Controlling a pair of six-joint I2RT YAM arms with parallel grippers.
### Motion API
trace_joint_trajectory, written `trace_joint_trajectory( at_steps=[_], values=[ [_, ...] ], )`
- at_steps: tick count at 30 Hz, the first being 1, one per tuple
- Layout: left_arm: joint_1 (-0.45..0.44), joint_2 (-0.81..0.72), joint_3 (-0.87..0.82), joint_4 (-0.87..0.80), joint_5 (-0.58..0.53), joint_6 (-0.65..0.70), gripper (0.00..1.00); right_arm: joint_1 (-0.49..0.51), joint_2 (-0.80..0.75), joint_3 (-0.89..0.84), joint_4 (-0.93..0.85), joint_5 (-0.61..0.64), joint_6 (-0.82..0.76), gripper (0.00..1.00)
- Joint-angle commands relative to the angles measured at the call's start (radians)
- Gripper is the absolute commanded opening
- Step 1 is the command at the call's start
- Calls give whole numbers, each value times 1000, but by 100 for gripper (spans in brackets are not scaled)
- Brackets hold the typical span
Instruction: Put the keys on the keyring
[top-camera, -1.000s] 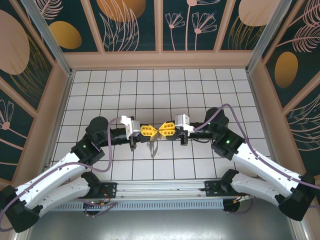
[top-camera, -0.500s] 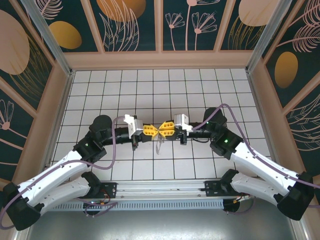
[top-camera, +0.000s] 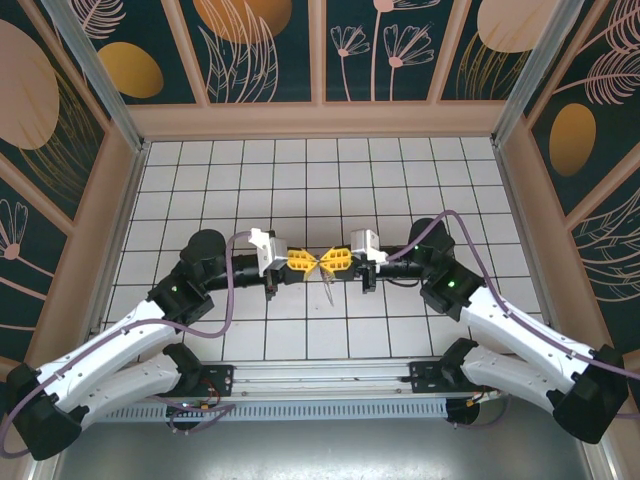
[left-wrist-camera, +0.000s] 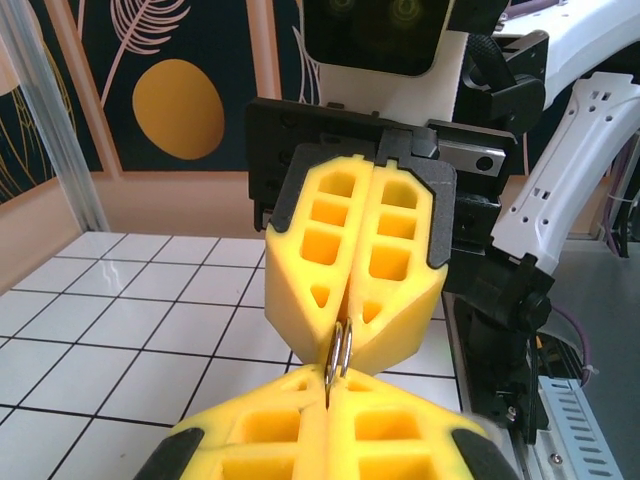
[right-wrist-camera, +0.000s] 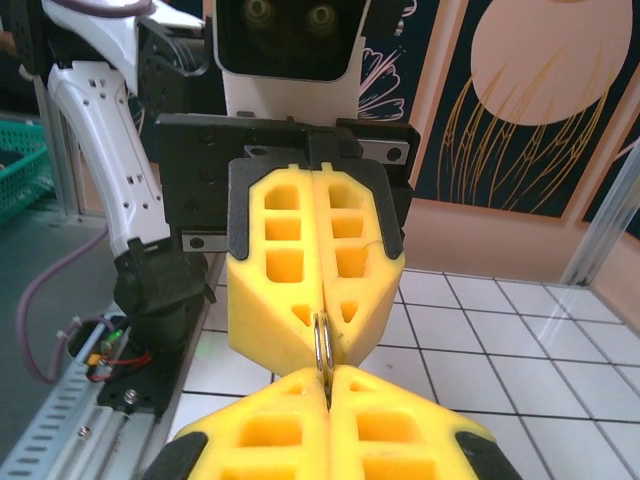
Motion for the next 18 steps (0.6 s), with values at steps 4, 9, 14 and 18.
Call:
trace_joint_trajectory(
  at_steps=[4,9,14,18],
  values=[
    [-6,-17,35,43,22,-12,0,-20,0,1,26,7,-1,0],
    [-6,9,108,-147,-60,65,10,-23,3,49,-66,77,-40,0],
    [-7,69,190,-306,-118,126,16,-2,37,125,-211,143,-111,0],
    [-7,103,222,-348,-135,146,14,19,55,162,-277,186,-145,0]
  ],
)
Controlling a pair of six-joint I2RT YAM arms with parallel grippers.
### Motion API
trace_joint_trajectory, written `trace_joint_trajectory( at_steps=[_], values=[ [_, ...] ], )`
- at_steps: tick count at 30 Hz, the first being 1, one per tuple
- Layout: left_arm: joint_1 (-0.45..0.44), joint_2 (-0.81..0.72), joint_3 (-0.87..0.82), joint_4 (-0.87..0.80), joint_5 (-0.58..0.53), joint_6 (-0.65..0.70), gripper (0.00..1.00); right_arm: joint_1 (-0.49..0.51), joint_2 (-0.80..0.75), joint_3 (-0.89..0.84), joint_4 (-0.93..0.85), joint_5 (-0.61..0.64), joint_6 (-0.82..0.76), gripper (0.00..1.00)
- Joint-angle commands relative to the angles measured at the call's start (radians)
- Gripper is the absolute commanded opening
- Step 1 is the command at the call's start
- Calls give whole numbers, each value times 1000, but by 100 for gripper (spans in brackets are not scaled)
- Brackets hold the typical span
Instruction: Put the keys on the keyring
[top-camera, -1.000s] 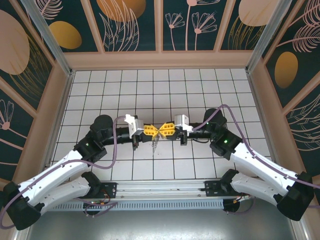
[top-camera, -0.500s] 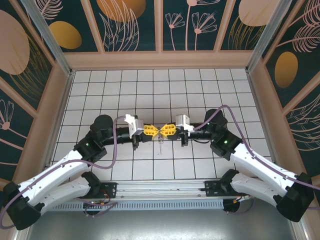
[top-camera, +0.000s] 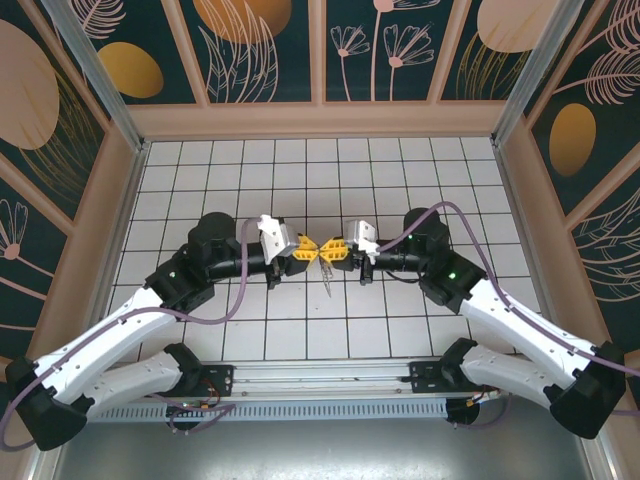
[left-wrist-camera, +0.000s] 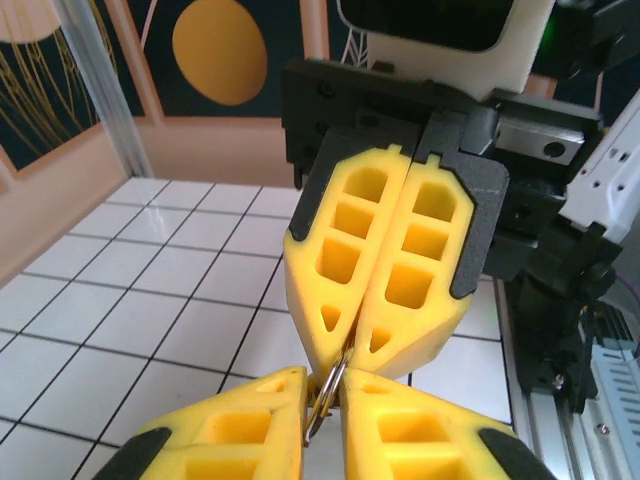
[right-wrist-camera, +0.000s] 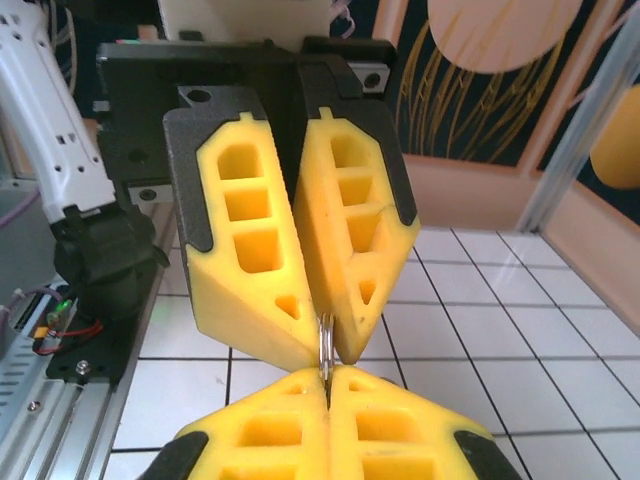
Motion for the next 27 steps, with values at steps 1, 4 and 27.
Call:
trace_joint_trajectory(
  at_steps=[1,4,27],
  values=[
    [-5,22,39,-79,-15,46,13,19,16,60,-84,71,-57,0],
    [-5,35,44,-81,-5,46,8,23,23,73,-102,67,-70,0],
    [-5,-76,-126,281,81,-96,0,16,-9,12,-55,60,-18,11]
  ],
)
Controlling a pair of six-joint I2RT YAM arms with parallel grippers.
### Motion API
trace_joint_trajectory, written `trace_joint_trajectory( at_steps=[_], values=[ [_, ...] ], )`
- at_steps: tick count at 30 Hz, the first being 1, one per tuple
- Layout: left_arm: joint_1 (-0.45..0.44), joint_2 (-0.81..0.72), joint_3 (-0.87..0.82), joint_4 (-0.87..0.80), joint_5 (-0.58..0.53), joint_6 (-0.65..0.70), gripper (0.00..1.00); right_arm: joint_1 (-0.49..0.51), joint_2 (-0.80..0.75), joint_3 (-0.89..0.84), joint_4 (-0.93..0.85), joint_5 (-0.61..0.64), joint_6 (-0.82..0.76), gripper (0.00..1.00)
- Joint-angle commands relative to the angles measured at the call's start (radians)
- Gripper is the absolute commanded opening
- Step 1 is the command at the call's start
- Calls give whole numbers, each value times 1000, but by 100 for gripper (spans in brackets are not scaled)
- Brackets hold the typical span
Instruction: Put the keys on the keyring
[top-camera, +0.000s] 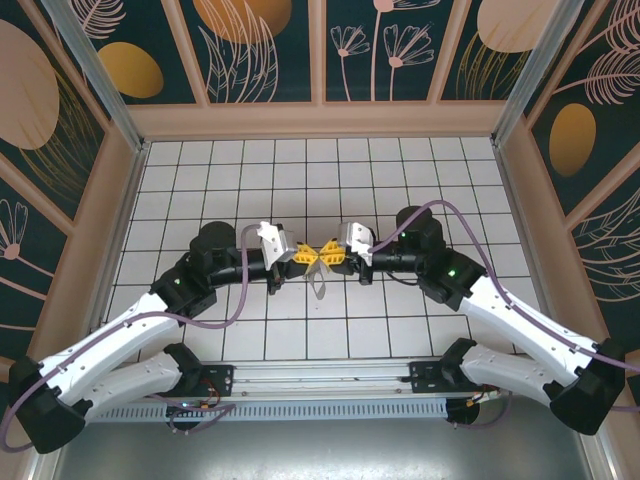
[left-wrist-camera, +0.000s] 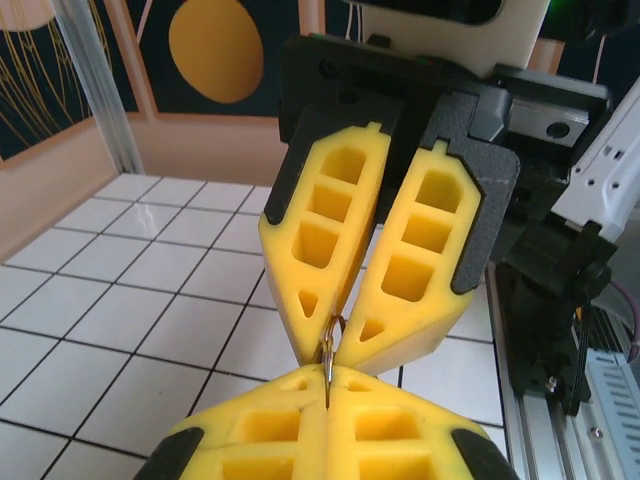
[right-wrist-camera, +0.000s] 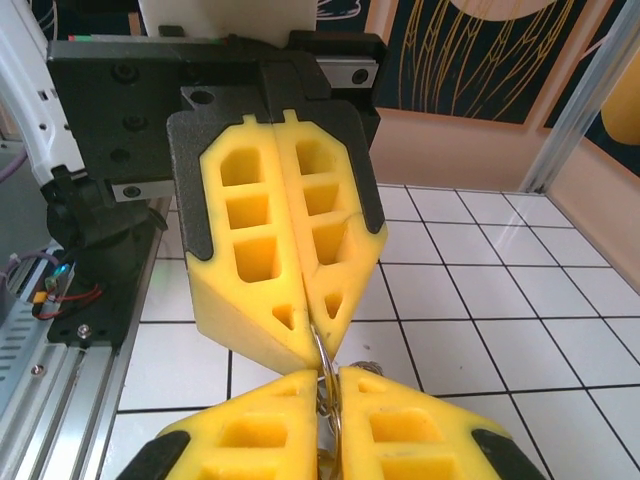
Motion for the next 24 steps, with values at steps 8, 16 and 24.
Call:
trace_joint_trajectory(
  at_steps=[8,16,24],
  values=[
    [-5,-58,-47,249,108,-77,0,-12,-11,-19,91,-31,50,11],
    [-5,-67,-71,307,121,-97,0,-11,-14,-23,95,-22,57,19],
    [-5,-72,-71,317,112,-99,0,-12,-7,-32,96,-29,49,12]
  ],
)
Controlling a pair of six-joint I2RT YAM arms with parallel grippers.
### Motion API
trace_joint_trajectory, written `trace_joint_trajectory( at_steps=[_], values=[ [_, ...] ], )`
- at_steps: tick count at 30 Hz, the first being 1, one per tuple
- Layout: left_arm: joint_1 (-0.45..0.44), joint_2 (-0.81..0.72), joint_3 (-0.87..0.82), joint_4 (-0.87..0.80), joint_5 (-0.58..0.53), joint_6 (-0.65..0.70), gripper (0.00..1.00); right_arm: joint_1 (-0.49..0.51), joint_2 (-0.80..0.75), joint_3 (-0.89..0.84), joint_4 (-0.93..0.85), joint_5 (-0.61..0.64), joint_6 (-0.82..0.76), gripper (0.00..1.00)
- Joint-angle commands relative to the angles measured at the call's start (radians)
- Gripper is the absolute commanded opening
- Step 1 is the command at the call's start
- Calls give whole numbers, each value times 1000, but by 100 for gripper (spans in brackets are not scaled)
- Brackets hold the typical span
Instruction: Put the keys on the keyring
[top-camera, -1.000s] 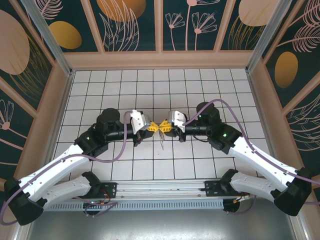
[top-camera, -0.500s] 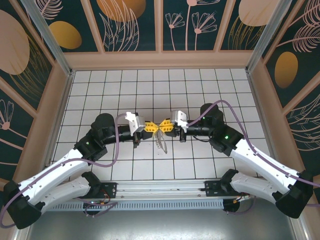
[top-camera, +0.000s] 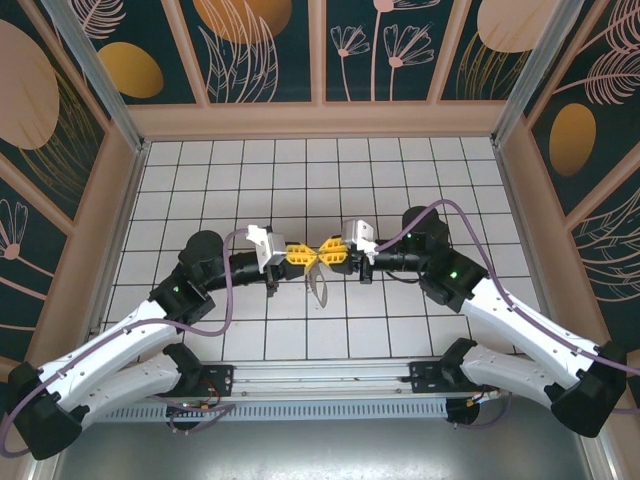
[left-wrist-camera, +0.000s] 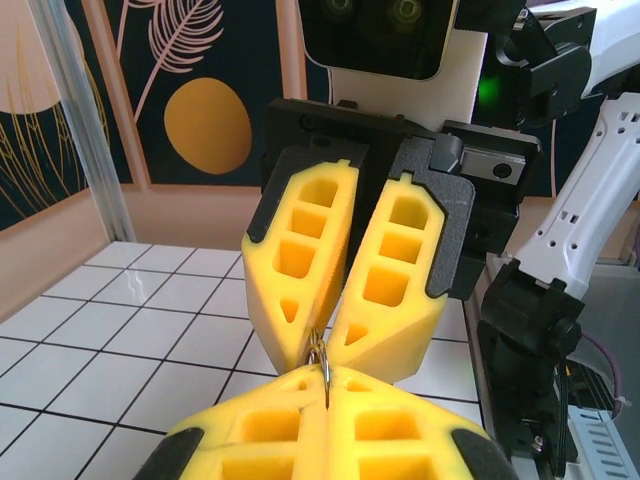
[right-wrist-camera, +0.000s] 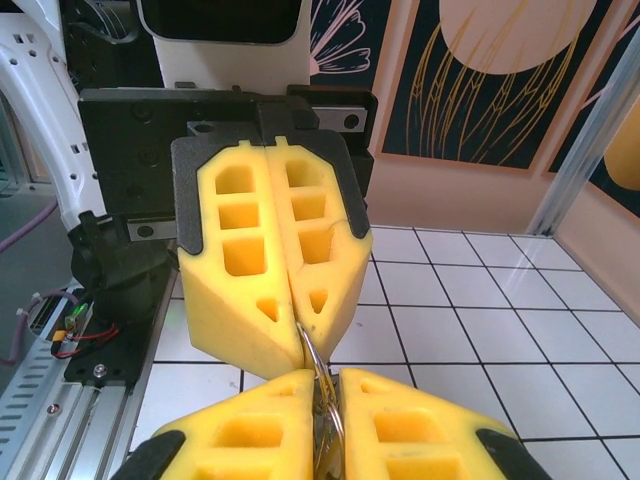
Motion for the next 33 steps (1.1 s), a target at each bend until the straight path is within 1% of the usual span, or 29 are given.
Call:
trace_joint_trajectory(
  at_steps=[1,4,7,12,16,18,20,21,23,24,25,29,30,31,33],
  values=[
    [-7,-24,11,110,59,-19,0,-6,9,-24,6,25,-12,9],
    [-7,-18,13,112,53,-16,0,-6,17,-22,0,23,-20,0],
    [-6,-6,24,89,38,-5,0,-6,20,-14,-15,28,-29,0],
    [-7,27,90,-106,-40,80,0,-5,19,11,-51,88,-56,0],
    [-7,60,134,-239,-131,133,11,4,53,51,-94,118,-89,0],
    [-7,79,154,-280,-147,151,14,17,71,70,-111,125,-108,0],
    [-7,98,166,-301,-159,163,15,33,88,87,-123,134,-124,0],
    [-7,106,169,-305,-160,164,14,40,94,93,-129,136,-129,0],
    [-7,112,167,-291,-155,163,9,43,98,98,-130,135,-139,0],
    [-7,114,164,-282,-154,161,2,45,97,95,-132,134,-140,0],
    [-7,116,161,-276,-151,159,0,45,94,92,-130,134,-140,0],
    [-7,105,133,-212,-126,124,0,45,79,65,-117,136,-127,0],
    [-7,96,118,-183,-122,111,0,45,73,57,-111,137,-121,2],
    [-7,83,102,-154,-118,95,0,45,66,47,-106,137,-112,7],
    [-7,59,74,-108,-110,71,0,44,54,32,-95,137,-102,14]
  ],
)
